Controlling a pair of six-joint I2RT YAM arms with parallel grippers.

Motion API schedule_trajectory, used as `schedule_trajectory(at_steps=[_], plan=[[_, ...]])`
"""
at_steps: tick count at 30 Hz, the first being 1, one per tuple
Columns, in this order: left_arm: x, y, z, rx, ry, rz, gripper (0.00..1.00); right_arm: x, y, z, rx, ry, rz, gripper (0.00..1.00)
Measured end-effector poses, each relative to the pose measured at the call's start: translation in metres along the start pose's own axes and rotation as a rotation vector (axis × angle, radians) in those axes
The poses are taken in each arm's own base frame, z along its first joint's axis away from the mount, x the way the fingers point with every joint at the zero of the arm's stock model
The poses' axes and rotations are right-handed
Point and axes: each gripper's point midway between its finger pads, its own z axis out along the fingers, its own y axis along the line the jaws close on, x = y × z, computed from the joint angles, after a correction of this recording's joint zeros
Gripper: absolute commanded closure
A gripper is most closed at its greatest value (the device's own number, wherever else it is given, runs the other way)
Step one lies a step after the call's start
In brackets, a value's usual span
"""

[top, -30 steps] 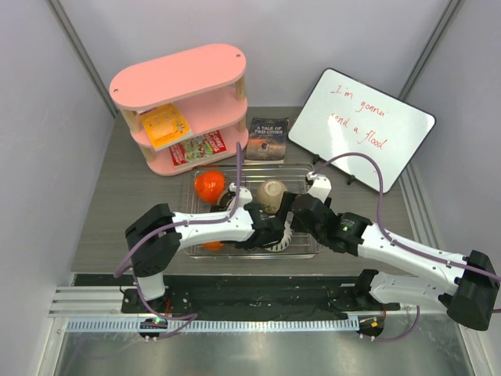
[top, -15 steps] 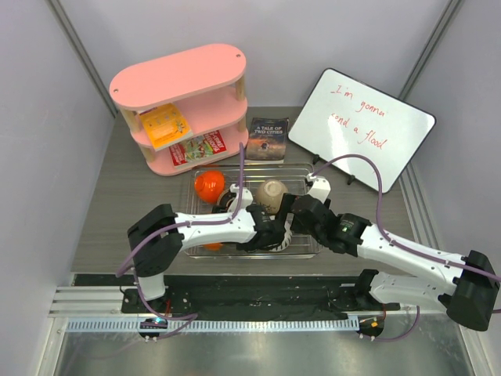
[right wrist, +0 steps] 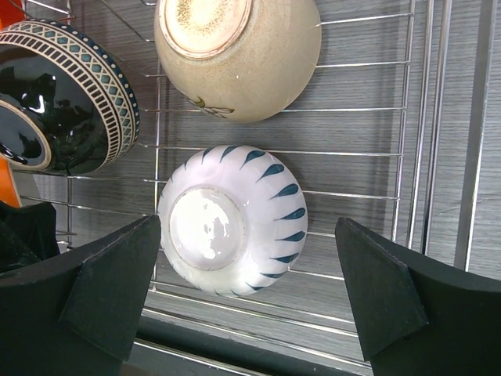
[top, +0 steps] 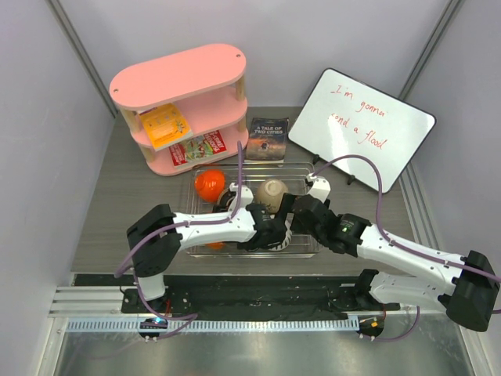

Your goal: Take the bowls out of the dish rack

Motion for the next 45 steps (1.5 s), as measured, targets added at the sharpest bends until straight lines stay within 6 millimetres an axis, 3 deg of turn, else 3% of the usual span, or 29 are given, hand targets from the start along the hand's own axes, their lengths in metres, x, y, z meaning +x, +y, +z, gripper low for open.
schedule_trajectory(at_steps=[6,15,24,40,45], plan=[[-0.004,-0.001,-0.005,0.028,-0.006,-0.027,1.00,-0.001,0.004,0.000,-0.017,0.000,0.009,0.00],[-0.027,-0.001,-0.022,0.122,-0.027,-0.135,1.00,-0.002,0.012,0.000,-0.051,0.005,0.025,0.00],[-0.031,0.001,-0.027,0.152,-0.027,-0.150,1.00,-0.002,0.011,0.001,-0.051,0.006,0.032,0.00],[-0.055,0.047,-0.047,0.271,-0.040,-0.363,1.00,0.002,0.007,0.003,-0.046,0.017,0.039,0.00],[-0.072,0.076,-0.048,0.300,-0.049,-0.499,1.00,0.002,0.007,0.002,-0.050,0.016,0.041,0.00]])
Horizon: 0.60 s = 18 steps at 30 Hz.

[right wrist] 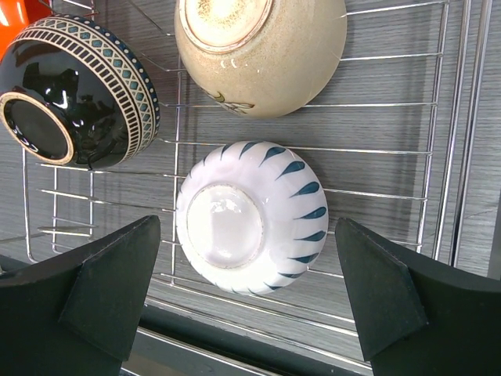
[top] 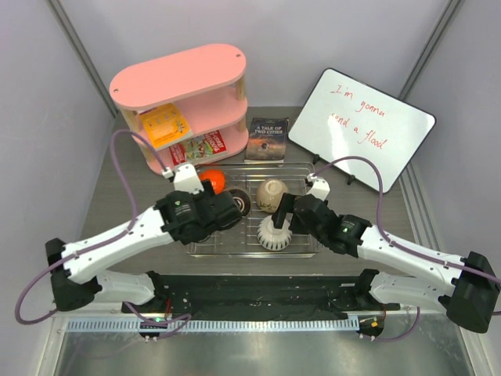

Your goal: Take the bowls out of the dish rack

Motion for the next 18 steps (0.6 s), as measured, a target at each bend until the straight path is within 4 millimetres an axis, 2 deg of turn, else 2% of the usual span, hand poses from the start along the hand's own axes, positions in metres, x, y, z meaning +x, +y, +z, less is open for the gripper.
schedule_trajectory(at_steps=[6,11,15,18], plan=[[-0.035,0.034,0.000,-0.020,-0.055,-0.152,1.00,0.000,0.002,0.000,-0.008,-0.001,0.003,0.00],[-0.037,0.067,0.010,-0.082,-0.084,-0.150,1.00,0.000,0.002,0.000,-0.009,0.002,0.004,0.00],[-0.035,0.110,0.020,-0.152,-0.101,-0.134,1.00,0.000,0.002,0.000,-0.010,0.003,0.005,0.00],[-0.040,0.136,0.022,-0.185,-0.123,-0.174,1.00,0.000,0.002,0.000,-0.010,0.003,0.006,0.00]])
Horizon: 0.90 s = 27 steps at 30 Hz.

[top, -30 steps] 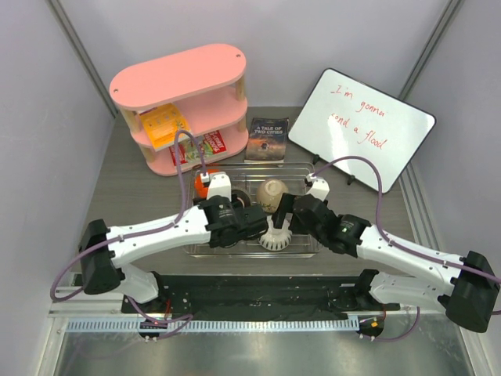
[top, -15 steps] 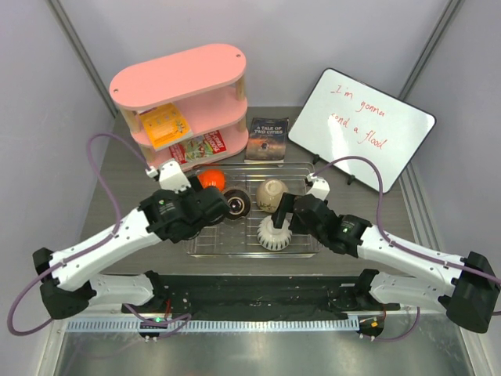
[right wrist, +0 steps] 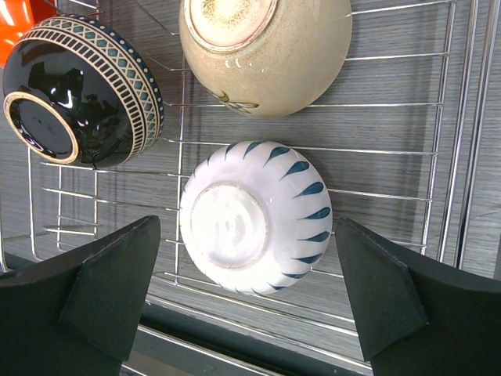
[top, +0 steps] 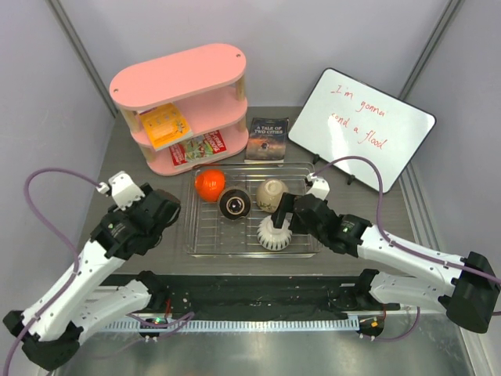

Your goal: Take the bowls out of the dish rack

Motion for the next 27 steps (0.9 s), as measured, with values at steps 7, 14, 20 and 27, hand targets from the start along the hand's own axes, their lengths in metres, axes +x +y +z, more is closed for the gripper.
schedule_trajectory(at_steps=[7,14,20,27], plan=[[0.004,0.003,0.036,-0.072,0.059,-0.008,1.00,0.003,0.001,0.002,-0.003,0.012,-0.002,0.00],[0.015,-0.009,0.076,-0.060,0.199,-0.054,1.00,0.002,0.001,0.002,-0.005,0.012,-0.001,0.00],[0.006,-0.018,0.098,0.026,0.269,-0.121,1.00,0.004,-0.002,0.003,0.002,0.015,-0.001,0.00],[0.035,-0.038,0.124,0.151,0.404,-0.148,1.00,0.006,-0.002,0.005,0.007,0.019,-0.003,0.00]])
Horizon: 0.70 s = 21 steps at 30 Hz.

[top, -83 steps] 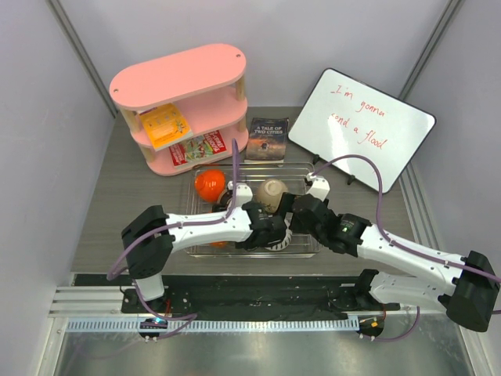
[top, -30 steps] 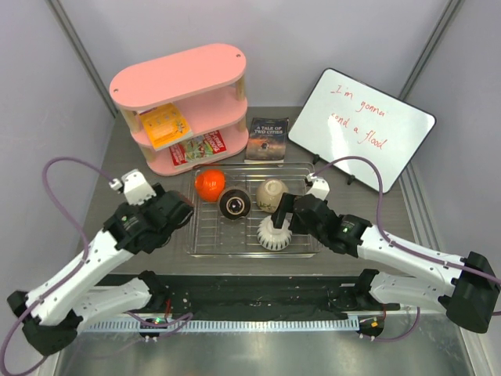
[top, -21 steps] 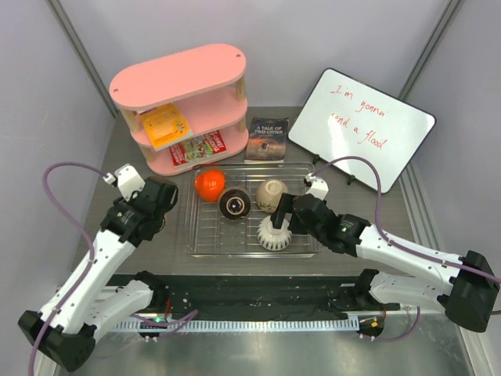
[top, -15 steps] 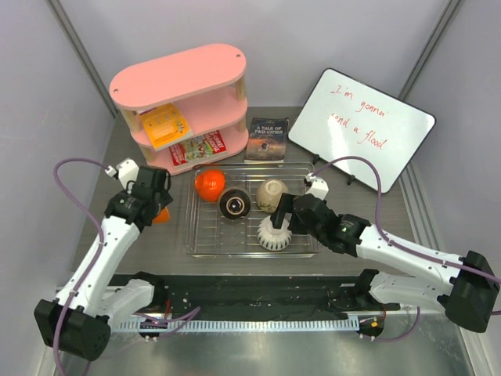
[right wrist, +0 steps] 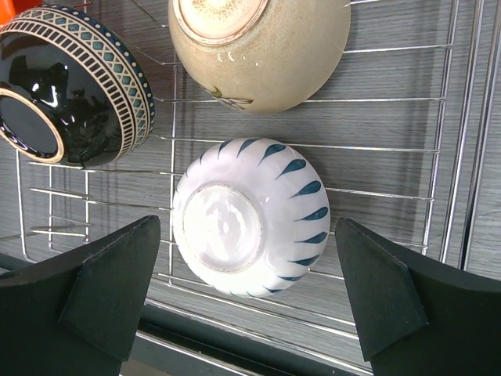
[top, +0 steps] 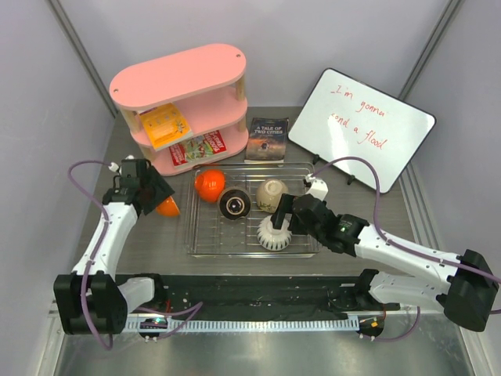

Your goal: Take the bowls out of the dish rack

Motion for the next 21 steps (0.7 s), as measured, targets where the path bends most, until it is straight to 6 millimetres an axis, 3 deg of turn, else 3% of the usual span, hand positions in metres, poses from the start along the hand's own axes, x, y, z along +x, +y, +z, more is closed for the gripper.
schedule_trajectory(at_steps=[5,13,21], plan=[[0.016,0.009,0.012,0.047,0.061,-0.047,1.00,0.002,-0.002,0.001,0.004,0.003,-0.002,0.00],[0.009,0.018,0.023,0.138,0.059,-0.191,1.00,0.002,-0.001,0.001,0.001,0.006,-0.001,0.00],[0.016,0.029,0.036,0.201,0.100,-0.346,1.00,0.002,-0.001,0.001,-0.002,0.007,-0.001,0.00]])
